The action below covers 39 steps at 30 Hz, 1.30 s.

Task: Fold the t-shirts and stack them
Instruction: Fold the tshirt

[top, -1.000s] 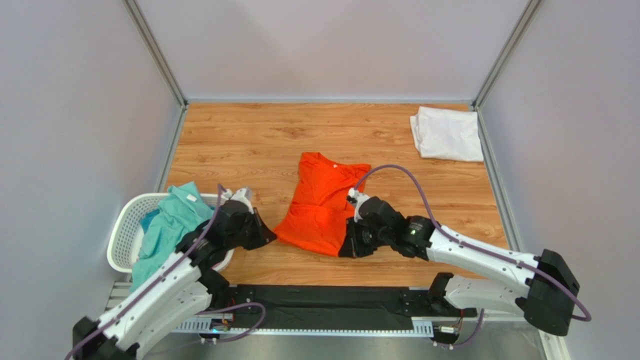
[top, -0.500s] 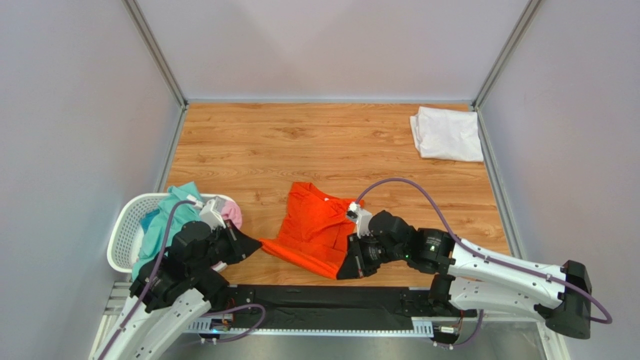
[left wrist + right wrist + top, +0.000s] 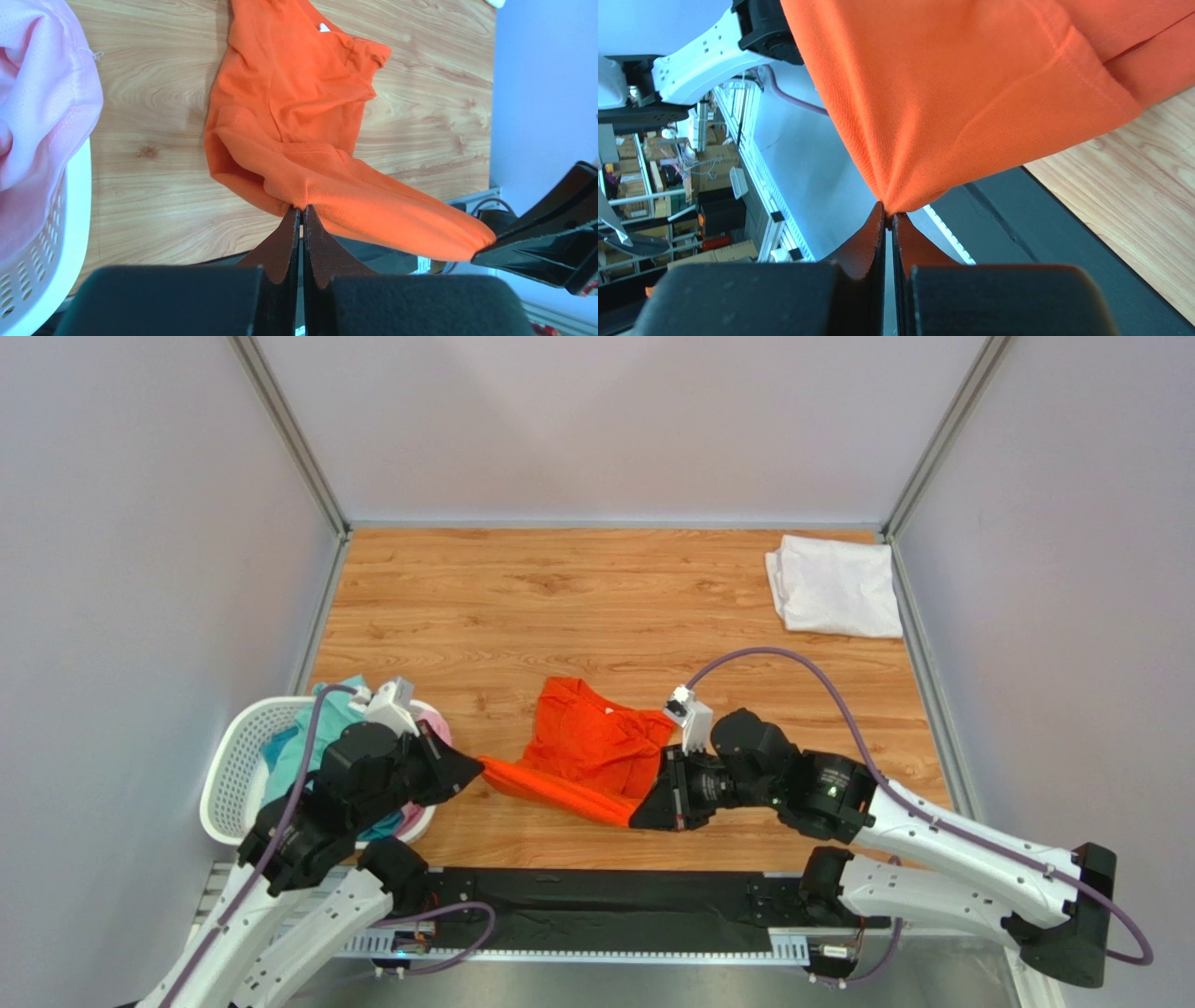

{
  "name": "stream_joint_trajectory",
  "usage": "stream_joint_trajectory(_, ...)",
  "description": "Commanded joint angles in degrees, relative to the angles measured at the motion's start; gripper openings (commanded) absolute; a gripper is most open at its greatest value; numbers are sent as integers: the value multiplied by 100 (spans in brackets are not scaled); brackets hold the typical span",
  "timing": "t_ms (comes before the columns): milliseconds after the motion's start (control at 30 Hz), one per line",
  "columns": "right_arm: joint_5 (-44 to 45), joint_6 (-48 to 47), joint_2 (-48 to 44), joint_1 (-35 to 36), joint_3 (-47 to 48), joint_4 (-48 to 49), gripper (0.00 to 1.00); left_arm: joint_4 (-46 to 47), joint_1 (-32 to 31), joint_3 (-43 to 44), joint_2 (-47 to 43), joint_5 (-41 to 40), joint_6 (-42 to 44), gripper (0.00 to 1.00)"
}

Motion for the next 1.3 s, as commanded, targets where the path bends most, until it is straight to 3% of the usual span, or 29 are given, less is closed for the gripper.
stream_joint_trajectory(0,-189,-175,-57,-144,180,-362,1,204,29,219,213,-680,174,0)
stream_joint_trajectory(433,-1173,-562,189,-1602,-119,-81,1,905,29,219,1012,-1147,226,0)
stream_joint_trajectory(833,-1121,-1045,725,-2780,-14,-54,1,1626,55,1115,3453,-1665,586,0)
stream_joint_trajectory(1100,-1384,-1335,1419,-3781,92,270,1,2005,327,1731,4721,-1499,956,0)
stream_joint_trajectory(1267,-1464,-1467,2059,-4002,267,367,2,2128,529,2021,5424,-1349,1026,0)
